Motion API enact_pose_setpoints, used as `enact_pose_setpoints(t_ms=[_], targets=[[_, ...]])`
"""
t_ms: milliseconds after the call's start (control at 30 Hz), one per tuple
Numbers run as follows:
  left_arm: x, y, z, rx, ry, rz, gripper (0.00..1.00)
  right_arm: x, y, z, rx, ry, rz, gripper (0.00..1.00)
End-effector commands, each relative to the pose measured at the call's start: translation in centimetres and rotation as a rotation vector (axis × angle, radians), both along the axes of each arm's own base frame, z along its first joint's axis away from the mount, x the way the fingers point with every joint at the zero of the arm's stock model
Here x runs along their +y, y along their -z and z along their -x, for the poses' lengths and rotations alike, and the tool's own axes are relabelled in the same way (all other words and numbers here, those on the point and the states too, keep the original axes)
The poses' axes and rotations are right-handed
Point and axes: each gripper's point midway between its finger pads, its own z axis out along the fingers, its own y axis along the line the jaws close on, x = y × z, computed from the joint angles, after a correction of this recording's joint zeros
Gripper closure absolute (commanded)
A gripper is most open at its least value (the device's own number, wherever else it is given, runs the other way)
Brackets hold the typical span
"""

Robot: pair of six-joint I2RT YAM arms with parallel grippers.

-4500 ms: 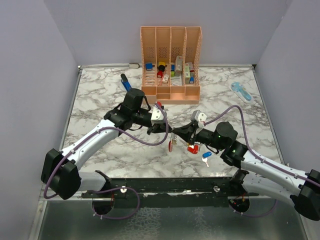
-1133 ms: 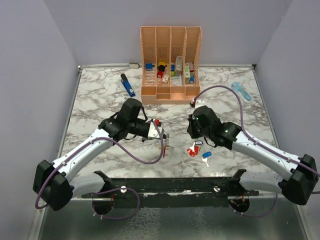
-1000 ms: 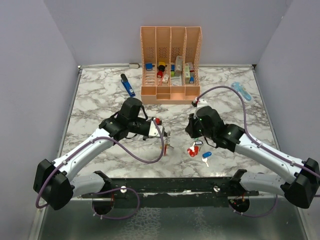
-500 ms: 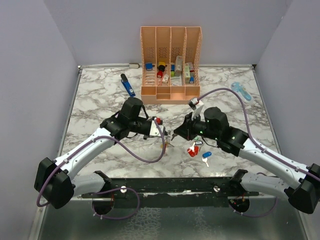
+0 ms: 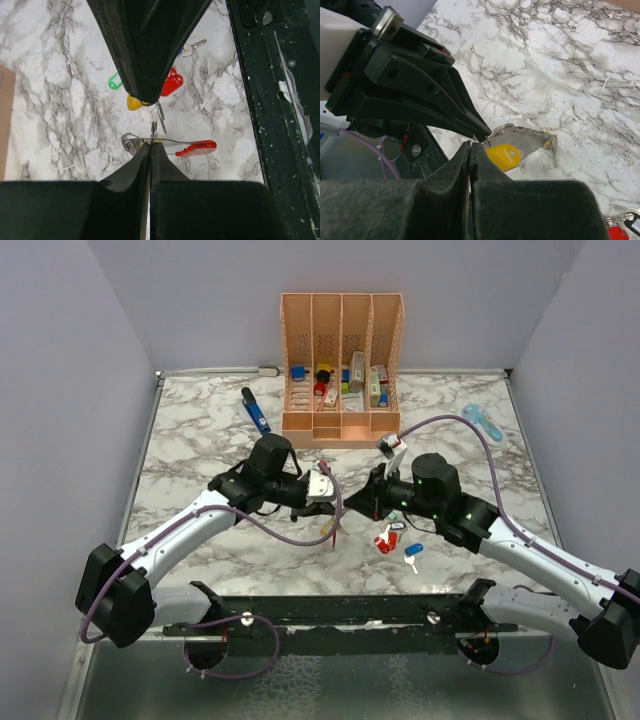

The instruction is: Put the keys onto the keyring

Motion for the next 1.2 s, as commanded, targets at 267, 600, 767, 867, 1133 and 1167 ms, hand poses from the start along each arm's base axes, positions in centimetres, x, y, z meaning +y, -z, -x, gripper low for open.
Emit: enact_pose_setpoints(t_ms=[267,600,767,867,1133,1167], targets=[[-0.9,-1.3,-1.2,0.168,-0.104,-0.017,1.00,0.7,0.4,-0.7,0.028,0.020,-0.029,0.99],[-0.9,-1.2,-1.3,0.172,-0.115,-0.017,1.00,0.6,0.3,-1.4,0.027,0.060,-0.024,0.99],[-0.9,-1.2,-1.4,0.174,-0.122,-0.019,1.00,0.8,0.2,-1.6,0.030,0.064,-0.025,0.99],[-0.9,-1.0,-1.5,0.174,-0.128,-0.024,1.00,1.0,0.0,-1.6,0.029,0.060,-0.037,0.99],[-0.9,-0.4,-1.6,0.171,-0.139,-0.042,1.00,1.7,-0.7,-1.3,0.028,0.042,-0.058,0.99],[-0.9,-0.3,-1.6,0.169,-0.142,-0.042,1.00,1.7,-0.6,-1.3,0.032,0.045,-0.056,0.99]])
